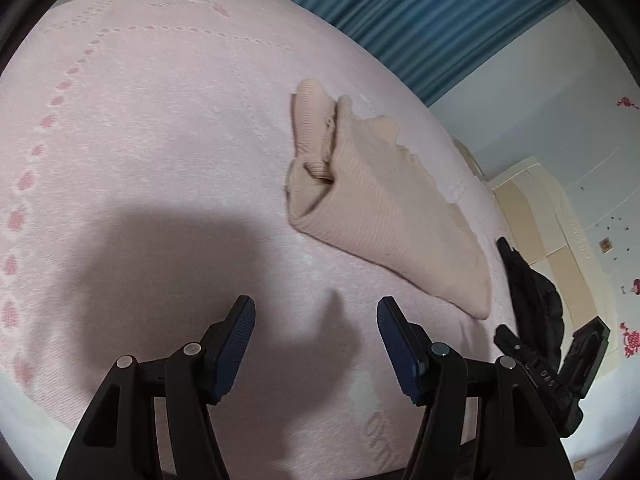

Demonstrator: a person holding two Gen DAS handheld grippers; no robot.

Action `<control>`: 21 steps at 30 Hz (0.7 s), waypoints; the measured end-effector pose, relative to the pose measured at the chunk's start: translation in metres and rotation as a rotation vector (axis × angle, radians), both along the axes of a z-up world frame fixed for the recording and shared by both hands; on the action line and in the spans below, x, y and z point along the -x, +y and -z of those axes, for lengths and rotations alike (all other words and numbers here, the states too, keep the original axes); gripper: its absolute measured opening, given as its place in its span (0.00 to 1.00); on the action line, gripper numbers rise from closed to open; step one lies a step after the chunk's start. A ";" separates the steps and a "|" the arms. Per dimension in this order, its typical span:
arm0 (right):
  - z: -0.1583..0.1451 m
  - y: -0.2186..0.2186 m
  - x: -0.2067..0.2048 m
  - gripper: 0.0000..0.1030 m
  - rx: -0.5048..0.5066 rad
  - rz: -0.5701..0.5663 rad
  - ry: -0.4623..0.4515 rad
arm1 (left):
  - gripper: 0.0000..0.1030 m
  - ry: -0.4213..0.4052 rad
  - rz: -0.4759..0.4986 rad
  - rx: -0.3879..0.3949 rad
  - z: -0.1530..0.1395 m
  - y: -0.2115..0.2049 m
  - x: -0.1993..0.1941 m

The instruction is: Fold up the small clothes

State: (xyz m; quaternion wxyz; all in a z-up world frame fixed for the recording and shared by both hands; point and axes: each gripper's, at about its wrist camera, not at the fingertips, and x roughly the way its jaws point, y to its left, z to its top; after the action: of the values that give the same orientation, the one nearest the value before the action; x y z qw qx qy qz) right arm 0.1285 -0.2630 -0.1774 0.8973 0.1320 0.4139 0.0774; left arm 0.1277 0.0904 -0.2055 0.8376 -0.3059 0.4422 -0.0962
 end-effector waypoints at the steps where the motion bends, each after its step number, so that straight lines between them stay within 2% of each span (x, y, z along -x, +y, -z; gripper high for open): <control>1: 0.000 0.002 -0.003 0.44 0.005 -0.007 0.005 | 0.59 0.003 0.003 0.005 0.001 -0.001 -0.002; 3: -0.002 0.007 -0.007 0.44 0.026 -0.002 -0.010 | 0.59 0.009 0.009 0.024 0.004 -0.005 -0.010; 7: -0.011 0.016 -0.024 0.44 -0.022 -0.003 -0.034 | 0.59 0.019 0.000 0.076 0.009 -0.007 -0.025; 9: -0.016 0.028 -0.039 0.44 -0.011 -0.023 -0.045 | 0.59 0.018 -0.012 0.098 0.008 -0.006 -0.026; 12: -0.017 0.050 -0.067 0.44 0.043 -0.041 -0.051 | 0.59 0.015 -0.019 0.089 0.006 -0.004 -0.033; 15: -0.001 0.075 -0.098 0.44 0.110 -0.082 0.008 | 0.59 0.001 -0.041 0.023 -0.001 0.007 -0.038; 17: 0.013 0.092 -0.113 0.44 0.201 -0.112 0.036 | 0.59 -0.010 -0.056 -0.003 -0.005 0.018 -0.038; 18: 0.019 0.100 -0.121 0.44 0.261 -0.122 0.034 | 0.59 -0.014 -0.058 -0.004 -0.005 0.021 -0.037; 21: 0.020 0.108 -0.137 0.43 0.329 -0.120 0.006 | 0.59 -0.006 -0.036 0.023 -0.003 0.031 -0.038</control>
State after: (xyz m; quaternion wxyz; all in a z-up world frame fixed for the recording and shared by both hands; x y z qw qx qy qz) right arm 0.2658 -0.1550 -0.1979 0.8995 -0.0413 0.4306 0.0617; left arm 0.1653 0.1209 -0.2029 0.8370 -0.3229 0.4331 -0.0871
